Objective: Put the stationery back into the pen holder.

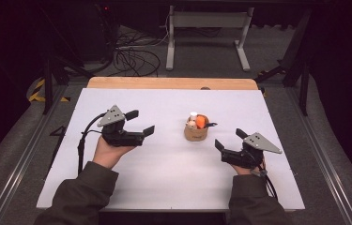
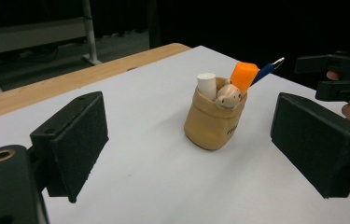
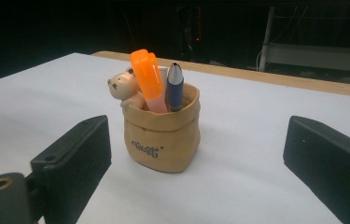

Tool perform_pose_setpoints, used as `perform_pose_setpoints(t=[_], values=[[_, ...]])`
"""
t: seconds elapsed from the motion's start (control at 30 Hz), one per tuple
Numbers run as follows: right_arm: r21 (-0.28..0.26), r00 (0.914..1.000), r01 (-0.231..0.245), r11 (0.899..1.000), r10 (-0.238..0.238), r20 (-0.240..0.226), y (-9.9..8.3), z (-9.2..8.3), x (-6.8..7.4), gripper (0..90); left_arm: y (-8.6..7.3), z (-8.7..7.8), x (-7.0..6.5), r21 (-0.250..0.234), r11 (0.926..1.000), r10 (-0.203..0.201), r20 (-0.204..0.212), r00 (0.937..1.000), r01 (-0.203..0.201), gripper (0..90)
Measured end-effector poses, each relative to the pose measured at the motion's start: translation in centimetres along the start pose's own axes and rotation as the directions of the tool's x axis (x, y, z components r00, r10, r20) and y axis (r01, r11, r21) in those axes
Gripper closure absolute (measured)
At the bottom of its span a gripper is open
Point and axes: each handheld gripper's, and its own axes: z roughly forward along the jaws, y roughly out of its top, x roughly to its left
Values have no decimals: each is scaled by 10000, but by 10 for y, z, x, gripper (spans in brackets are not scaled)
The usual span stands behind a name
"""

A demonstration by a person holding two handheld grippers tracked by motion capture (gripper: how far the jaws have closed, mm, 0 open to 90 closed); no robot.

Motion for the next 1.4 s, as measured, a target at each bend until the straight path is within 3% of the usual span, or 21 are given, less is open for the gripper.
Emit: perform_pose_setpoints(t=[0.1,0.13,0.33,0.5,0.73,0.97,1.4], values=[[-10,10000,1,10000,-1,16,0,0,0,84,-3,-5,4,-50,10000,-28,-95,10000,28,117],[-9,10000,-7,10000,7,20,0,0,0,83,-5,-7,4,-14,9997,-246,-35,9997,246,116],[-21,10000,5,10000,-5,25,-1,0,-1,77,-9,-14,8,-73,9999,-87,-149,9999,86,111],[-60,10000,37,10000,-37,63,-1,-1,-2,74,-12,-22,8,-225,9994,-264,-64,9996,263,110],[-88,10000,-10,10000,11,57,-1,-2,-2,71,-19,-32,9,-270,9995,-152,-144,9998,148,107],[-109,10000,13,9999,-12,82,-1,-2,-3,69,-25,-39,11,-313,9991,-292,-171,9994,286,107],[-175,9998,-106,9998,109,160,-1,-5,-4,67,-31,-55,13,-293,9996,-55,-393,9992,44,107]])
